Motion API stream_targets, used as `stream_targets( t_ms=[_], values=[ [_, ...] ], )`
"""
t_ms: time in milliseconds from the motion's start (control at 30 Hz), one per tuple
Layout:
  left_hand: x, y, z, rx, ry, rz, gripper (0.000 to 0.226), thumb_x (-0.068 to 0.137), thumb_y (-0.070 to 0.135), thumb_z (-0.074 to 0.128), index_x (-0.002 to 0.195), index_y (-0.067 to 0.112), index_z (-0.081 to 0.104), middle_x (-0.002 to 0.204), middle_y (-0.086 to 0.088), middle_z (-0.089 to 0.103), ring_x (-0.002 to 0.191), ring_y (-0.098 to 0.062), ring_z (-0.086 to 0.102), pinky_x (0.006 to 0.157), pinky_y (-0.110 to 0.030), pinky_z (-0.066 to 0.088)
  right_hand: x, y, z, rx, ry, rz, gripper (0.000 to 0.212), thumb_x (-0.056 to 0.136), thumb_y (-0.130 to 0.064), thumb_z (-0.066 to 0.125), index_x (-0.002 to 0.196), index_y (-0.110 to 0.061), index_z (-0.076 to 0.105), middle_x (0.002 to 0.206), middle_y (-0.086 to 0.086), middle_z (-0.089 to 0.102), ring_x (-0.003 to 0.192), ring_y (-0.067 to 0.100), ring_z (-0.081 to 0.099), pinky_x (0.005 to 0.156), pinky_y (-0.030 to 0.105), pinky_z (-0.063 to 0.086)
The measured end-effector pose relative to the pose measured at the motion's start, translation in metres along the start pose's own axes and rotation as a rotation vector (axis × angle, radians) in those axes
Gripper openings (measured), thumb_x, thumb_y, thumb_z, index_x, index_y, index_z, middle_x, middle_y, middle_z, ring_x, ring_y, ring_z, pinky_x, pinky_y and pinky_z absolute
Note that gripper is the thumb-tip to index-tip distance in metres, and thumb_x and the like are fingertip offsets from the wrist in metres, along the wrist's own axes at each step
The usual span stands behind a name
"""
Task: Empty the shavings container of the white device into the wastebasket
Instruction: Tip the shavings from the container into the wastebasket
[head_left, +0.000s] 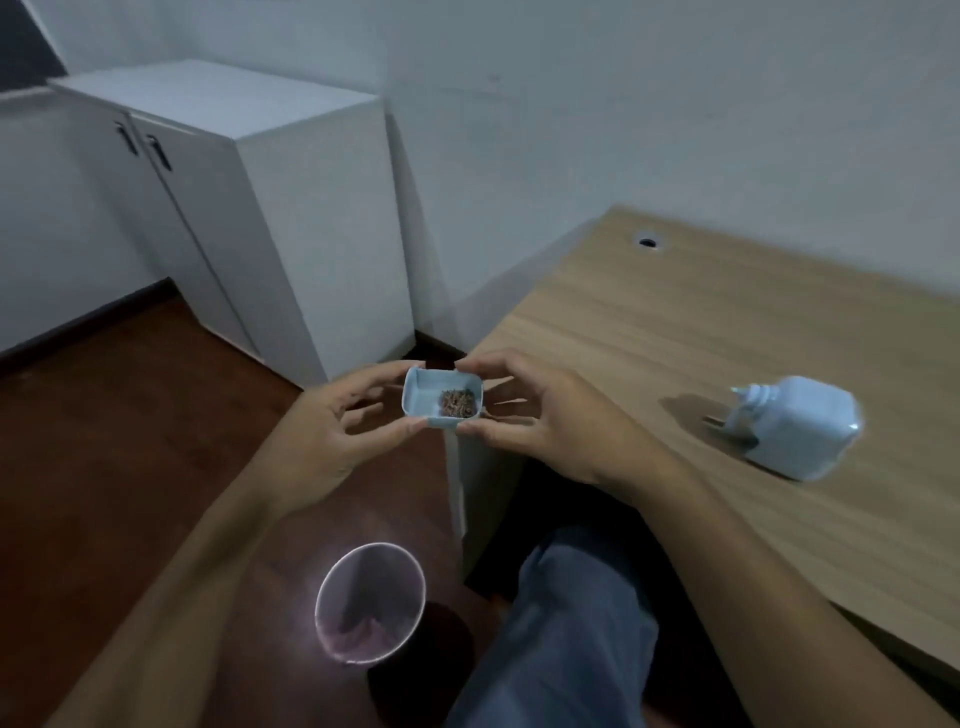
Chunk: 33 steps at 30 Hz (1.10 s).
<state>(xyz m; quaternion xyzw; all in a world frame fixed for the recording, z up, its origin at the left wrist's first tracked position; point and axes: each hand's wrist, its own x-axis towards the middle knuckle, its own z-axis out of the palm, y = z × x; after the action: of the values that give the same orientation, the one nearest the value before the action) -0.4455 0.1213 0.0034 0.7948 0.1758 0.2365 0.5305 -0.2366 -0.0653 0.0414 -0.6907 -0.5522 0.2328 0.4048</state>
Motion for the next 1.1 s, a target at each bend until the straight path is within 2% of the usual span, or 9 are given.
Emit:
stream_targets(
  t_ms=[167,333,433,533,667,833,900,967,1100],
  values=[
    [-0.044,-0.055,-0.038,0.135,0.031,-0.147,0.061,0.091,0.039,0.088,0.149,0.043,0.069,0.148,0.015,0.073,0.142,-0.016,0.066,0.124,-0.051,0.051,0.029,0.034,0.084,0.198,-0.068,0.082,0.059,0.092,-0.011,0.089,0.146,-0.013,0.065,0.135,-0.001,0.078,0.122,0.012,0.078,0.11,0.029,0.061],
    [-0.085,-0.118,-0.045,0.128,0.083,-0.323,0.065,0.091,0.029,0.091,0.152,0.034,0.068,0.141,0.014,0.078,0.135,-0.008,0.071,0.122,-0.04,0.054,0.04,0.072,0.164,0.344,-0.133,0.207,0.056,0.091,0.0,0.086,0.142,-0.004,0.063,0.134,0.008,0.076,0.111,0.006,0.078,0.102,0.024,0.062],
    [-0.107,-0.156,-0.039,0.107,0.106,-0.412,0.067,0.091,0.028,0.092,0.153,0.026,0.067,0.137,0.011,0.08,0.131,-0.004,0.074,0.118,-0.038,0.056,0.04,0.094,0.203,0.403,-0.16,0.31,0.053,0.091,-0.004,0.088,0.139,-0.007,0.065,0.13,0.005,0.078,0.113,0.009,0.078,0.106,0.03,0.061],
    [-0.126,-0.189,-0.031,0.077,0.121,-0.524,0.057,0.093,0.033,0.091,0.145,0.037,0.07,0.131,0.024,0.081,0.124,0.008,0.073,0.112,-0.033,0.059,0.036,0.11,0.237,0.471,-0.187,0.411,0.051,0.09,-0.016,0.09,0.137,-0.016,0.069,0.134,0.002,0.079,0.123,0.013,0.078,0.115,0.037,0.058],
    [-0.141,-0.224,-0.022,0.06,0.16,-0.614,0.05,0.096,0.031,0.088,0.142,0.033,0.072,0.125,0.025,0.078,0.108,0.022,0.07,0.096,-0.011,0.057,0.029,0.127,0.272,0.482,-0.196,0.525,0.048,0.088,-0.034,0.091,0.132,-0.025,0.074,0.131,-0.004,0.081,0.126,0.009,0.076,0.115,0.037,0.059],
    [-0.156,-0.263,-0.009,-0.05,0.183,-0.688,0.034,0.092,0.03,0.09,0.123,0.037,0.079,0.115,0.026,0.085,0.11,0.007,0.077,0.099,-0.02,0.059,0.021,0.144,0.303,0.511,-0.156,0.645,0.043,0.096,-0.013,0.085,0.133,0.001,0.067,0.118,0.004,0.08,0.097,-0.004,0.081,0.084,0.014,0.062],
    [-0.158,-0.273,-0.004,-0.113,0.232,-0.752,0.042,0.086,0.043,0.091,0.124,0.027,0.082,0.117,0.007,0.087,0.111,-0.014,0.082,0.092,-0.029,0.063,0.018,0.15,0.314,0.513,-0.143,0.688,0.039,0.098,-0.013,0.083,0.13,0.003,0.065,0.118,0.011,0.079,0.104,0.01,0.082,0.083,0.017,0.064],
    [-0.156,-0.278,0.002,-0.151,0.267,-0.863,0.04,0.09,0.047,0.088,0.118,0.019,0.083,0.105,0.0,0.087,0.099,-0.028,0.085,0.072,-0.024,0.06,0.017,0.154,0.321,0.562,-0.127,0.753,0.031,0.102,-0.016,0.078,0.125,-0.001,0.065,0.115,0.015,0.078,0.109,0.027,0.082,0.079,0.02,0.065],
    [-0.148,-0.285,0.012,-0.158,0.284,-1.043,0.045,0.098,0.059,0.076,0.098,0.014,0.084,0.075,0.004,0.085,0.071,-0.018,0.078,0.053,-0.02,0.049,0.015,0.157,0.327,0.609,-0.139,0.841,0.034,0.108,-0.042,0.066,0.12,-0.011,0.068,0.109,0.013,0.079,0.081,0.016,0.082,0.074,0.029,0.066]
  ],
)
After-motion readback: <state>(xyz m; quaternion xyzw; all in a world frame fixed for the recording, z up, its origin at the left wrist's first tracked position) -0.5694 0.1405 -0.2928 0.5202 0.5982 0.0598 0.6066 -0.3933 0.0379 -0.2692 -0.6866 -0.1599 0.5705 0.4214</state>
